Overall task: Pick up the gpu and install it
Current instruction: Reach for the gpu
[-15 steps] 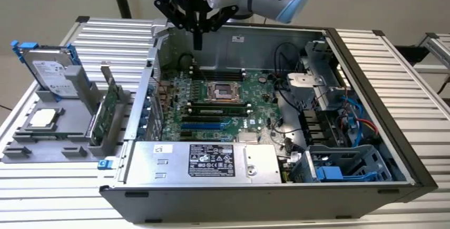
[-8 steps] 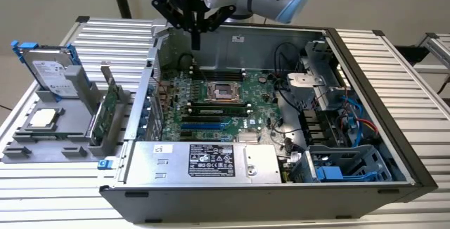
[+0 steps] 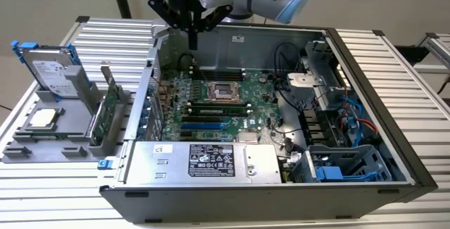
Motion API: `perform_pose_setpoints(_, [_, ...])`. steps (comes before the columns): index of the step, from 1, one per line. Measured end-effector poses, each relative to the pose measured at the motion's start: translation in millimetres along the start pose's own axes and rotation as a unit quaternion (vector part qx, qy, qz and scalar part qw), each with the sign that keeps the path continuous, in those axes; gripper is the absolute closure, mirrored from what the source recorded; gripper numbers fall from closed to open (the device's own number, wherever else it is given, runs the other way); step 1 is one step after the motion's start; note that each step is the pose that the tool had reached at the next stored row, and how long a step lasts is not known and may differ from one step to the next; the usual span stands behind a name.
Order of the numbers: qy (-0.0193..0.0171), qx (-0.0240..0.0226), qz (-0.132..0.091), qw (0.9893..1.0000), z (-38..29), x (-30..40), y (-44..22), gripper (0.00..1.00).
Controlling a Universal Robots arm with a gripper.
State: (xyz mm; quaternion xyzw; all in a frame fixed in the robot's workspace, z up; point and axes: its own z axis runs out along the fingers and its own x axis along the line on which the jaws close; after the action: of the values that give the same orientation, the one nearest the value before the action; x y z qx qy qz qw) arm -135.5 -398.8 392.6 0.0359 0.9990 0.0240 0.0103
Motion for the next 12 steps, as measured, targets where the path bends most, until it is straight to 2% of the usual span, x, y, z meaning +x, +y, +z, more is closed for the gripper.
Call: perform_pose_setpoints(12, [0.0000, -0.0001, 0.000, 1.0000, -0.2, 7.6, -0.6, 1.00])
